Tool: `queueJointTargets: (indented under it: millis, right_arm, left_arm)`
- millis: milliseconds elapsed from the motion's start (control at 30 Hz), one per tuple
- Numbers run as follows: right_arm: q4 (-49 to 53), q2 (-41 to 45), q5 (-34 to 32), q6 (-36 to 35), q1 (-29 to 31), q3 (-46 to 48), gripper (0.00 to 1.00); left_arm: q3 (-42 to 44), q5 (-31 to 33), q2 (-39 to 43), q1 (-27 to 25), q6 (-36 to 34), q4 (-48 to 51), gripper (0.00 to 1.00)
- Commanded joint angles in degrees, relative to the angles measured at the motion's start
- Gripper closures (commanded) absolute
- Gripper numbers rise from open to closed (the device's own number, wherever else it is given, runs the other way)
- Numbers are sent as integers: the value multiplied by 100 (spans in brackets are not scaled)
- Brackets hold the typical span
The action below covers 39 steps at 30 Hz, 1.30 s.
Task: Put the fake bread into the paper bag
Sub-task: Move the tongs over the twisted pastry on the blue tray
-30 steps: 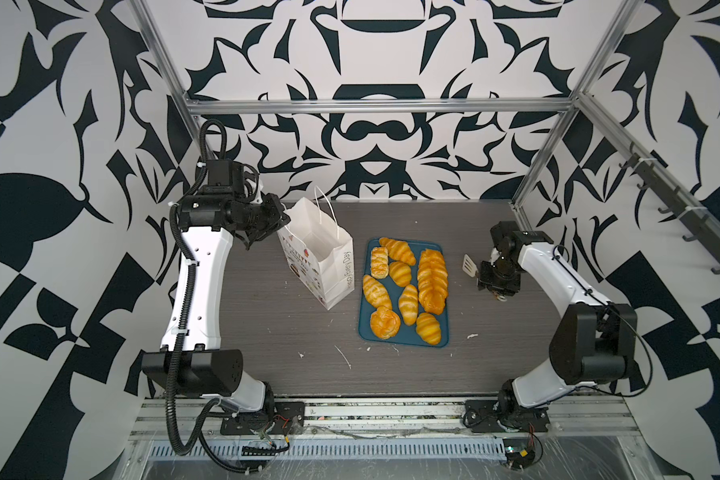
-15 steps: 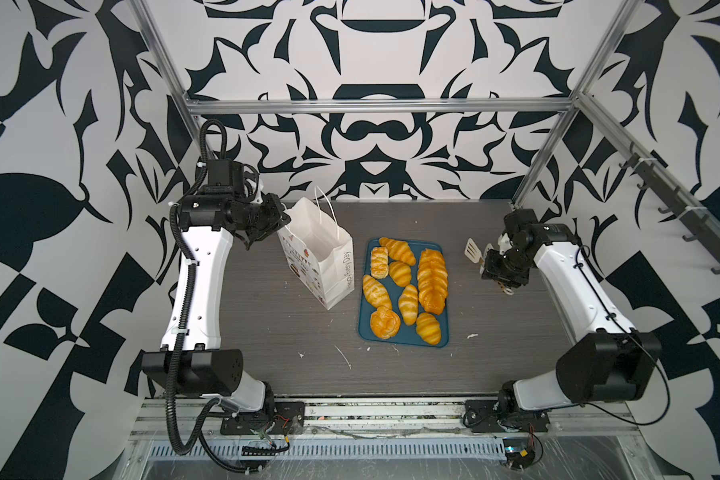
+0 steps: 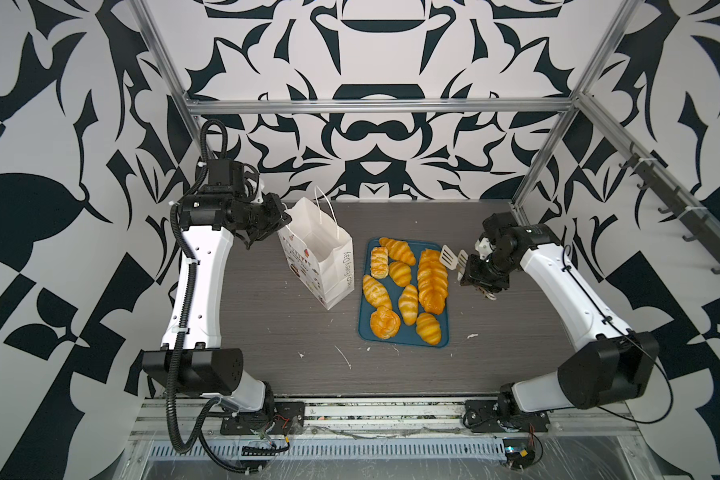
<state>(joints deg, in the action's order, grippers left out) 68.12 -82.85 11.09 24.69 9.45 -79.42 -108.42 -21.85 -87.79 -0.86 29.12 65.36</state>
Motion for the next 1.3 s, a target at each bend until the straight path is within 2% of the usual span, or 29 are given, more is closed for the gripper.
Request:
queueJointTargets:
  millis: [0,600,1267]
  right_arm:
    - [-102,92,53,132,41,13,55]
    - [-348,-90,-55,111,215,531,54]
    - [-536,-409,-45,37,255,568,54]
  left_arm:
    - [-123,-74,-67,16,24,82,100]
    - [-74,-101,-69,16,32,64,100]
    - [-41,-96,-50,16,29,60,100]
